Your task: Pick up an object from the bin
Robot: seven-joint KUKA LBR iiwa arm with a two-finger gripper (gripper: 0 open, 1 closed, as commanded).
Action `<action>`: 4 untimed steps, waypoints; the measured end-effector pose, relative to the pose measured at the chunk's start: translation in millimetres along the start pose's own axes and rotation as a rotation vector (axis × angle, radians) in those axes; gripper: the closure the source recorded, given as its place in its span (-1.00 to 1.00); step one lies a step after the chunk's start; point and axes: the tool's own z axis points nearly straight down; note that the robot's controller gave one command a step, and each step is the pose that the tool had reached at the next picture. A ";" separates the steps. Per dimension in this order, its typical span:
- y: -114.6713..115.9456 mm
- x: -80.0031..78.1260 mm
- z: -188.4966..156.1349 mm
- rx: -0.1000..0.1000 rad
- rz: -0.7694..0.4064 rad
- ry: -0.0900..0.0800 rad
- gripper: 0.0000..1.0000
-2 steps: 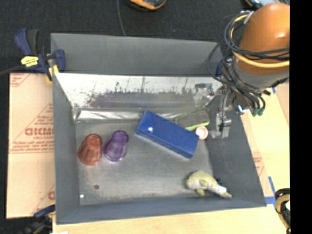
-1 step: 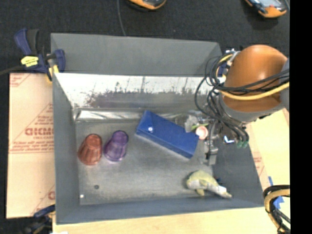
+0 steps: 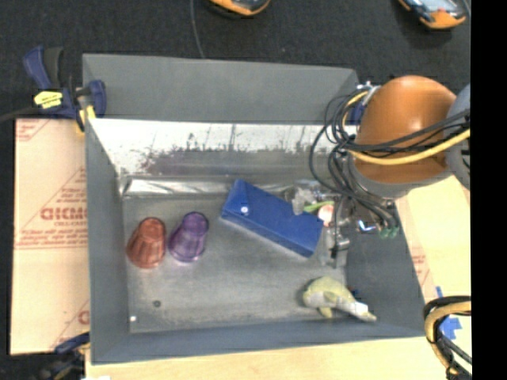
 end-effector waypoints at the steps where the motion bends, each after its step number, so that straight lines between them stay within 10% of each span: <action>1: -14.1 54.2 72.2 -0.002 -0.073 0.006 -1.00; 2: -9.5 32.7 14.0 -0.001 -0.174 0.001 -1.00; 4: -55.3 44.2 59.6 0.000 -0.105 -0.003 -1.00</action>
Offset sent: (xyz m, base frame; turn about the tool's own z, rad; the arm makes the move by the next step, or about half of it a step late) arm -0.0090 -0.0069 0.0431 -0.2403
